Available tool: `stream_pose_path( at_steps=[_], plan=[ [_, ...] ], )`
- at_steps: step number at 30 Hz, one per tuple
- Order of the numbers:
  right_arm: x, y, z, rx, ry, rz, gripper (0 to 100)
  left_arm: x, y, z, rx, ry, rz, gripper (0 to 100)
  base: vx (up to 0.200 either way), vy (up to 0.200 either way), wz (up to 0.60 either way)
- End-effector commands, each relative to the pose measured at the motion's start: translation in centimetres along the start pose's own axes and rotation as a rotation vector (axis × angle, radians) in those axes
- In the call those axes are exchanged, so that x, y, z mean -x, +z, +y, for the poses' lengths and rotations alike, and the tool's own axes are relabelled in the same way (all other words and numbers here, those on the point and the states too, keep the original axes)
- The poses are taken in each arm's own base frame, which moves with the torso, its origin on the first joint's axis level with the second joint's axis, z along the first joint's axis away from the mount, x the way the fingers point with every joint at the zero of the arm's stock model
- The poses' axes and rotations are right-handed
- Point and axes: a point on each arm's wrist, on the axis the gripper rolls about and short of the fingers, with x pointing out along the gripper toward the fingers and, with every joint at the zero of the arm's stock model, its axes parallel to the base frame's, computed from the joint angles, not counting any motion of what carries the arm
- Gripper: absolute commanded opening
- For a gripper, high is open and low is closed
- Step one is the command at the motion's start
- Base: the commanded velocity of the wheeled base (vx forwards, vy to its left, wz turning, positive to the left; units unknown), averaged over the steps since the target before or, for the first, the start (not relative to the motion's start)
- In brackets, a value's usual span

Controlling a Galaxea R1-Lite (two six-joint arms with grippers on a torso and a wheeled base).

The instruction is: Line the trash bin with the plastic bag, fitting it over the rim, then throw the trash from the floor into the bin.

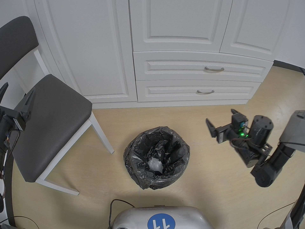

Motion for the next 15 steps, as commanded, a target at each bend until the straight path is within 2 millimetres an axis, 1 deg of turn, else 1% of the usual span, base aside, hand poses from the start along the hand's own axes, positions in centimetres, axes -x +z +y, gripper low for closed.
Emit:
stream_pose_path(
  at_steps=[1,3,4,5,9,10,11,12,13,15],
  plan=[
    [3.9,4.0,-6.3,0.003,-0.163,-0.11,100,0.9,-0.5,0.4,-0.002,0.039,0.019,100,0.0,0.0,0.0],
    [5.8,5.3,-7.5,-0.006,-0.2,-0.151,100,2.1,0.3,0.7,0.005,0.055,-0.015,100,0.0,0.0,0.0],
    [6.6,5.8,-7.9,-0.015,-0.209,-0.17,100,2.6,0.5,0.8,0.007,0.059,-0.028,100,0.0,0.0,0.0],
    [7.7,6.7,-8.2,-0.035,-0.219,-0.206,100,3.4,0.9,1.0,0.019,0.065,-0.052,100,0.0,0.0,0.0],
    [11.6,9.0,-9.2,-0.062,-0.253,-0.287,100,5.4,1.9,1.4,0.063,0.072,-0.106,100,0.0,0.0,0.0],
    [12.0,9.3,-9.3,-0.064,-0.256,-0.294,100,5.6,2.0,1.5,0.066,0.073,-0.109,100,0.0,0.0,0.0],
    [13.8,10.0,-9.6,-0.074,-0.267,-0.307,100,6.4,2.2,1.6,0.081,0.069,-0.113,100,0.0,0.0,0.0],
    [13.9,10.0,-9.7,-0.076,-0.267,-0.307,100,6.5,2.3,1.6,0.084,0.068,-0.114,100,0.0,0.0,0.0],
    [15.8,10.8,-10.0,-0.092,-0.277,-0.323,100,7.4,2.6,1.8,0.105,0.06,-0.117,100,0.0,0.0,0.0],
    [18.5,11.9,-10.5,-0.114,-0.285,-0.343,100,8.6,3.2,2.0,0.131,0.044,-0.118,100,0.0,0.0,0.0]
  ],
)
